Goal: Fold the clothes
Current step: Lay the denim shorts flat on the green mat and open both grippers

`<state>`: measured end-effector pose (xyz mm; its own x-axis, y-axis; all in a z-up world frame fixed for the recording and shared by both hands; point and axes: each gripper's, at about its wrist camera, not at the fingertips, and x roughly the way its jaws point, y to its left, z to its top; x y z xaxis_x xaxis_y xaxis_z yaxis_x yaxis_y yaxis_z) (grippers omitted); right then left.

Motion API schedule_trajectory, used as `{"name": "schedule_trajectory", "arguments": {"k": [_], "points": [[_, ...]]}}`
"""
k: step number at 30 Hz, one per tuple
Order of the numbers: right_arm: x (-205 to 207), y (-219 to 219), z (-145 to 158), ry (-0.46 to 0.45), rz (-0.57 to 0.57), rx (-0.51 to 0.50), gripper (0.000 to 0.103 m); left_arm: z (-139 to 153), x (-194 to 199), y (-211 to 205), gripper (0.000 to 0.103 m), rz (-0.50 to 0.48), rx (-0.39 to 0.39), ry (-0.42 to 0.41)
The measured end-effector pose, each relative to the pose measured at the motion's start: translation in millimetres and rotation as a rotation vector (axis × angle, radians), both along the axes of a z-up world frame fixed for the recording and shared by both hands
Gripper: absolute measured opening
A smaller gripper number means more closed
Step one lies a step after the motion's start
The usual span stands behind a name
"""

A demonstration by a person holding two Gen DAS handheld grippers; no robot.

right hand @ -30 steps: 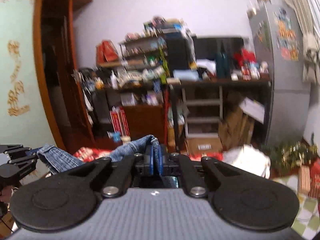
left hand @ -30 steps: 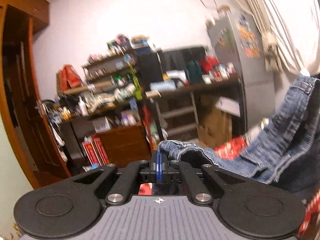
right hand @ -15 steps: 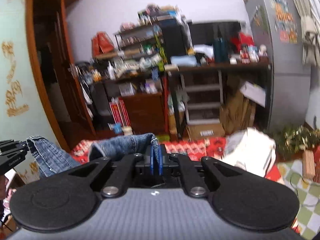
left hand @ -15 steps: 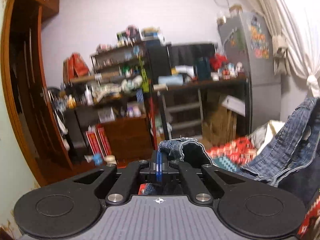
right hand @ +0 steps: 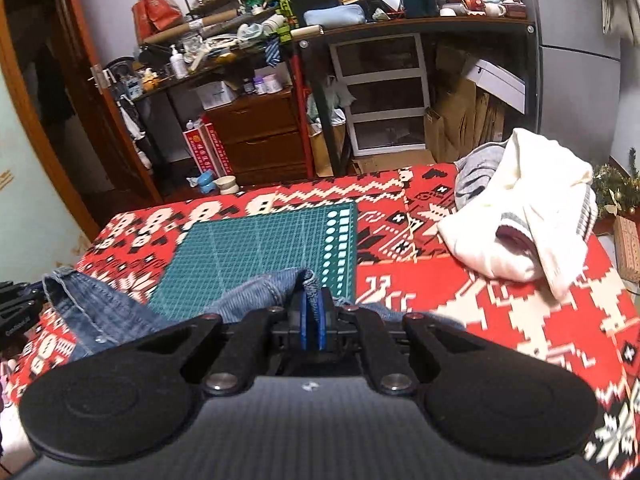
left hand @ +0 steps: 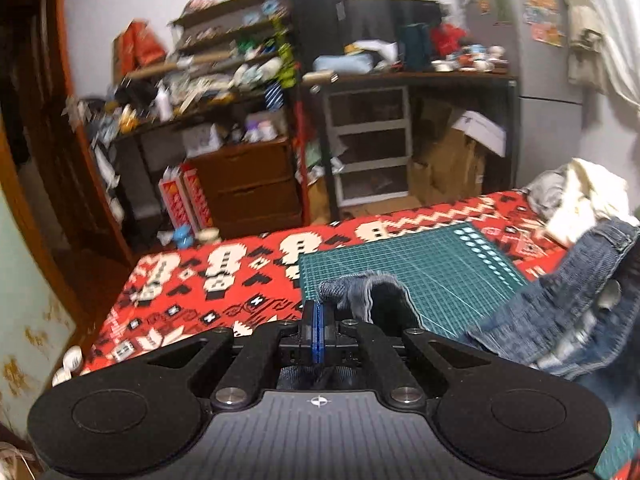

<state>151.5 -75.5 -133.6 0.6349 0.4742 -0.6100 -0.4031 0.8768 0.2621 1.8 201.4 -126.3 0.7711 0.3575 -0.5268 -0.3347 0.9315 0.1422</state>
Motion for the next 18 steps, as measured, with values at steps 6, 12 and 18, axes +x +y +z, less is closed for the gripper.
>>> {"name": "schedule_trajectory", "arguments": {"k": [6, 12, 18], "points": [[59.1, 16.2, -1.0, -0.011, -0.088, -0.015, 0.006, 2.1, 47.9, 24.9, 0.001, 0.083, -0.024, 0.0], [90.5, 16.6, -31.1, 0.013, -0.213, -0.054, 0.022, -14.5, 93.4, 71.0, 0.009, 0.236, -0.135, 0.103], [80.9, 3.6, -55.5, 0.037, -0.206, -0.067, 0.026, -30.6, 73.4, 76.6, 0.028, 0.234, -0.198, 0.127]]}}
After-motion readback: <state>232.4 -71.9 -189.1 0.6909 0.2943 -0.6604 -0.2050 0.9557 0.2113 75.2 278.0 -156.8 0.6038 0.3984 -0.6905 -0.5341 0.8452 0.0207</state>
